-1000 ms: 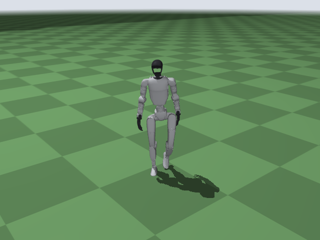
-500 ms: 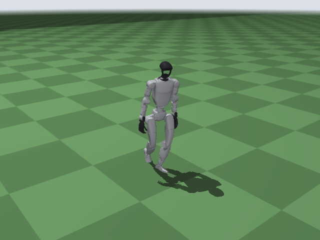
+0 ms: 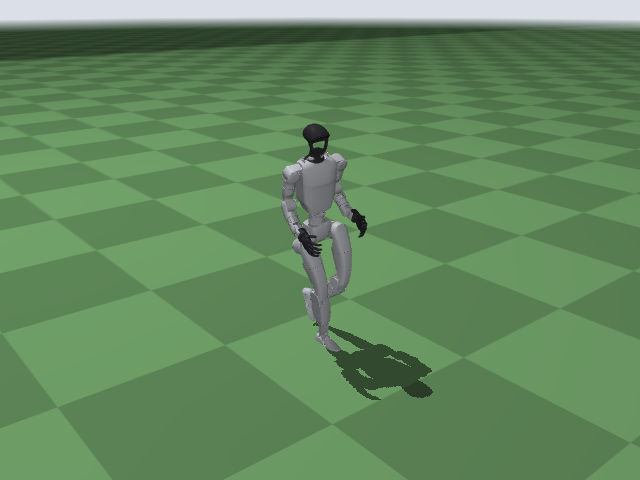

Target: Walk run

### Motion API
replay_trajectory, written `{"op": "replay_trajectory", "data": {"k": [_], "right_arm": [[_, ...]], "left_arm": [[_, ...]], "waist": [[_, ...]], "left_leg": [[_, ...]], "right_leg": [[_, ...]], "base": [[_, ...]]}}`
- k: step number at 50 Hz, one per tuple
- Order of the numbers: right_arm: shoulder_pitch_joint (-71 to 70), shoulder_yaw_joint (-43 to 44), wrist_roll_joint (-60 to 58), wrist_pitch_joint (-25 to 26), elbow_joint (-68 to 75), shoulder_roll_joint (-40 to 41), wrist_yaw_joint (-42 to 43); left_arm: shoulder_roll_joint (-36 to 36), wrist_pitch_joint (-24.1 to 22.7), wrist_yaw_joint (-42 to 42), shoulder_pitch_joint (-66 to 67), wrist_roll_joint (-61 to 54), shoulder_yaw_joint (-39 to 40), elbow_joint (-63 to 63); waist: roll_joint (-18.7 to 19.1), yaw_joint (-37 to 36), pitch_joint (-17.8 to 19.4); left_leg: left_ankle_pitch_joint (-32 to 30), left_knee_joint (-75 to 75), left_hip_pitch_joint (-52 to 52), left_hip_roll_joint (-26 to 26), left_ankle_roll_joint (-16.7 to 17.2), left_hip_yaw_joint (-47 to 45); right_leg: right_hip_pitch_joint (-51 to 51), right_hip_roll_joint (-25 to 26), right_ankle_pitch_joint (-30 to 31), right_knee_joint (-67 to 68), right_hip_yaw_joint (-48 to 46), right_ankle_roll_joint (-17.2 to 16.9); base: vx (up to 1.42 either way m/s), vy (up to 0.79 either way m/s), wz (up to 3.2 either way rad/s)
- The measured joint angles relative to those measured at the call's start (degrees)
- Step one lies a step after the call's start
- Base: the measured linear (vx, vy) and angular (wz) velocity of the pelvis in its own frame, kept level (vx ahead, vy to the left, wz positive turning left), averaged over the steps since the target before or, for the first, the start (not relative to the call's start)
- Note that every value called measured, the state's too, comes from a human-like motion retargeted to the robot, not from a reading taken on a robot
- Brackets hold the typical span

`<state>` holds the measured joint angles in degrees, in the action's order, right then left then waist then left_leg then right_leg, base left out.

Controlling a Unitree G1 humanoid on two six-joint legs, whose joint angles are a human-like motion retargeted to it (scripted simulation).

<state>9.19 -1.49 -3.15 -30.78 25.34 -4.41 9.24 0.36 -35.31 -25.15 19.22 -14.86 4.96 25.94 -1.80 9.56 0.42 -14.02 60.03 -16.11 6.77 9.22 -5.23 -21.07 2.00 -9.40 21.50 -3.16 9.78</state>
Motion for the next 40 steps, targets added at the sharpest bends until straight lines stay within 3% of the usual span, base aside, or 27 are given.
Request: {"op": "replay_trajectory", "data": {"k": [3,7,8,10,11,12,13,14,15,16,17,18,19,21,23,27,30,32,33,35,37,38,40], "right_arm": [[-1.75,-1.42,2.93,-0.35,-7.39,-3.85,-3.7],[-0.83,-2.75,1.71,0.11,-15.31,-8.74,-4.96],[0.33,-2.74,0.91,0.54,-16.34,-9.17,-5.17],[2.95,-2.64,0.07,1.42,-16.91,-9.13,-5.57],[4.26,-2.37,0.11,1.62,-16.29,-8.34,-5.93],[5.62,-2.18,0.16,1.75,-15.54,-7.6,-6.29],[7.08,-2.17,0.25,1.76,-14.51,-6.95,-6.66],[8.57,-2.29,-0.26,1.57,-12.9,-6.23,-7.43],[10.08,-2.48,-1.08,1.27,-11.01,-5.46,-8.39],[11.03,-2.41,-3.05,1.27,-7.43,-4.77,-8.9],[11.68,-2.65,-4.59,1.31,-3.83,-4.09,-9.55],[11.74,-3.54,-5.24,1.42,-0.19,-3.45,-10.5],[13.18,-3.86,-3.66,1.08,1.65,-3.84,-12.73],[17.97,-3.72,2.6,0.03,1.75,-6.4,-18.03],[22.94,-2.81,7.3,-0.87,-0.25,-9.66,-19.99],[29.42,1.22,9.46,-2.98,-4.66,-14.5,-16.79],[29.92,3.26,9.7,-2.91,-7.76,-14.53,-15.54],[28.2,4.22,8.15,-1.93,-10.07,-12.55,-15.69],[26.77,4.67,6.47,-1.22,-11.0,-10.99,-15.53],[23.94,4.7,2.24,-0.11,-12.37,-7.15,-13.51],[19.83,3.65,-0.47,-0.27,-10.9,-3.47,-8.66],[16.05,5.16,-0.06,-0.93,-9.52,-1.67,-6.57],[9.1,6.68,2.28,-2.65,-7.97,0.59,-5.01]], "left_arm": [[-0.68,-1.48,-2.13,4.67,-5.87,0.91,-3.03],[0.65,-3.84,-0.11,7.03,-7.59,2.29,-7.76],[0.68,-3.79,0.54,6.9,-7.43,2.12,-8.64],[0.36,-3.24,1.97,5.81,-7.2,1.15,-10.26],[0.37,-3.03,2.76,4.65,-6.88,0.55,-10.86],[0.35,-2.96,3.61,3.51,-6.42,0.02,-11.46],[0.25,-3.13,4.57,2.41,-5.69,-0.39,-12.05],[0.1,-3.52,5.9,1.46,-4.38,-0.49,-12.44],[-0.07,-4.01,7.42,0.6,-2.77,-0.44,-12.72],[-0.8,-5.22,8.8,-1.25,-1.48,-0.33,-11.68],[-1.31,-6.37,9.72,-3.63,-1.11,0.31,-10.65],[-1.4,-7.4,9.71,-7.08,-2.59,2.03,-9.64],[-1.81,-7.43,8.96,-9.7,-5.11,1.53,-9.42],[-2.27,-6.38,7.04,-13.62,-10.76,-2.1,-10.63],[-0.82,-5.35,6.18,-16.06,-13.74,-3.73,-13.35],[4.04,-5.12,8.35,-16.13,-11.42,-5.2,-19.41],[5.84,-4.67,10.27,-13.1,-9.87,-4.67,-22.7],[5.59,-3.9,10.17,-10.65,-10.2,-4.36,-23.27],[5.24,-3.29,9.49,-9.62,-10.56,-4.13,-22.96],[4.62,-2.18,6.66,-7.06,-10.51,-3.23,-21.1],[2.67,-3.43,3.21,-3.31,-6.97,-1.72,-15.7],[1.46,-4.48,2.27,-2.92,-4.39,-1.53,-11.79],[-1.46,-6.54,2.2,-2.19,0.69,-1.23,-4.21]], "waist": [[0.4,-2.38,0.51],[-1.0,-9.54,1.73],[-0.99,-10.69,2.21],[-1.83,-12.88,2.91],[-1.39,-12.72,2.85],[-1.28,-12.36,2.74],[-1.83,-11.58,2.55],[-3.3,-9.13,2.31],[-5.24,-5.83,2.03],[-5.87,-4.69,1.65],[-5.4,-3.89,1.18],[-2.75,-3.76,0.54],[-0.95,-4.34,0.0],[1.02,-3.84,-0.91],[1.6,-2.68,-1.56],[4.49,4.6,-2.57],[4.56,10.02,-2.74],[4.51,10.85,-2.81],[3.91,10.48,-2.78],[5.21,9.3,-1.91],[6.84,6.08,-2.2],[5.18,4.89,-3.47],[2.91,2.68,-4.67]], "left_leg": [[6.97,-6.74,-9.99,1.35,-7.01,3.17],[10.87,-33.04,-13.99,-0.88,-13.85,-4.77],[12.61,-40.28,-12.58,0.61,-14.33,-3.26],[17.04,-49.49,-10.54,2.94,-10.78,-0.6],[16.22,-51.06,-9.03,2.71,-11.29,-1.28],[15.51,-51.66,-7.56,2.61,-13.94,-2.57],[15.02,-50.32,-6.18,2.76,-20.83,-5.08],[18.28,-46.77,-4.45,4.6,-23.49,-5.21],[23.42,-42.12,-2.55,7.27,-24.04,-4.14],[25.25,-37.94,-3.82,11.38,-21.13,5.88],[27.46,-34.21,-4.69,11.32,-19.01,10.23],[30.41,-31.4,-4.75,2.95,-18.48,3.25],[32.23,-31.23,-2.77,-1.07,-18.28,0.04],[33.46,-34.51,3.13,-2.4,-17.69,0.69],[31.1,-38.31,7.5,-1.81,-16.37,1.46],[15.25,-46.63,16.82,-3.31,-11.31,2.57],[0.5,-49.92,23.74,-3.64,-7.15,1.16],[-8.19,-48.52,26.88,-3.76,-2.88,1.84],[-12.37,-46.3,27.82,-2.75,-0.34,2.96],[-15.98,-30.13,24.13,-3.49,4.49,5.78],[-15.59,-12.45,17.75,-4.16,3.24,4.54],[-14.41,-8.71,13.46,-0.59,2.79,6.85],[-5.99,-0.82,5.72,-0.52,-2.26,3.4]], "right_leg": [[7.53,1.5,3.34,-6.2,-0.68,0.31],[17.78,4.33,16.09,-12.85,-0.5,0.42],[20.67,5.1,19.97,-13.77,-0.78,0.36],[26.07,4.09,27.64,-14.17,-4.86,-0.5],[27.89,5.35,31.31,-12.99,-4.91,-1.55],[29.13,6.05,34.88,-10.76,-5.01,-2.99],[29.2,5.63,38.27,-6.43,-5.21,-5.21],[27.36,4.09,39.4,2.86,-7.1,-6.86],[24.57,1.98,39.4,14.62,-9.84,-8.23],[22.14,0.05,39.4,23.25,-11.53,-6.72],[19.35,0.0,39.14,29.13,-11.82,-5.8],[15.82,3.7,38.35,29.52,-9.27,-6.06],[12.62,4.62,35.25,31.15,-9.22,-5.15],[6.3,3.11,26.67,33.47,-11.93,-3.32],[-0.06,1.26,18.84,31.15,-11.26,-4.14],[-7.35,-3.42,12.69,10.99,-14.41,-8.01],[-8.83,-3.63,7.36,-6.86,-8.71,-11.11],[-7.9,-4.65,8.34,-11.69,-5.99,-11.86],[-7.15,-5.03,12.23,-11.39,-5.66,-9.34],[-5.03,-1.53,9.25,-6.56,-8.41,-1.47],[-3.01,4.31,0.81,0.99,-1.71,-0.21],[-2.64,0.66,-0.44,1.97,-3.96,-0.34],[0.56,-1.52,-3.44,2.09,-3.73,-0.76]], "base": [[1.43,-0.21,-0.55],[1.57,-0.26,-1.06],[1.48,-0.17,-0.64],[1.64,-0.18,-0.3],[1.71,-0.23,0.28],[1.61,-0.29,0.68],[1.69,-0.32,1.02],[1.79,-0.36,1.51],[1.86,-0.34,1.22],[1.77,-0.34,0.44],[1.45,-0.35,-0.82],[1.37,-0.37,-1.1],[1.5,-0.36,-1.1],[1.44,-0.28,0.12],[1.16,-0.26,0.38],[1.47,-0.32,0.95],[1.42,-0.38,0.73],[1.6,-0.46,-0.14],[1.47,-0.37,-0.52],[1.54,-0.4,-0.8],[1.89,-0.56,-0.77],[1.31,-0.32,0.05],[1.19,-0.19,0.03]]}}
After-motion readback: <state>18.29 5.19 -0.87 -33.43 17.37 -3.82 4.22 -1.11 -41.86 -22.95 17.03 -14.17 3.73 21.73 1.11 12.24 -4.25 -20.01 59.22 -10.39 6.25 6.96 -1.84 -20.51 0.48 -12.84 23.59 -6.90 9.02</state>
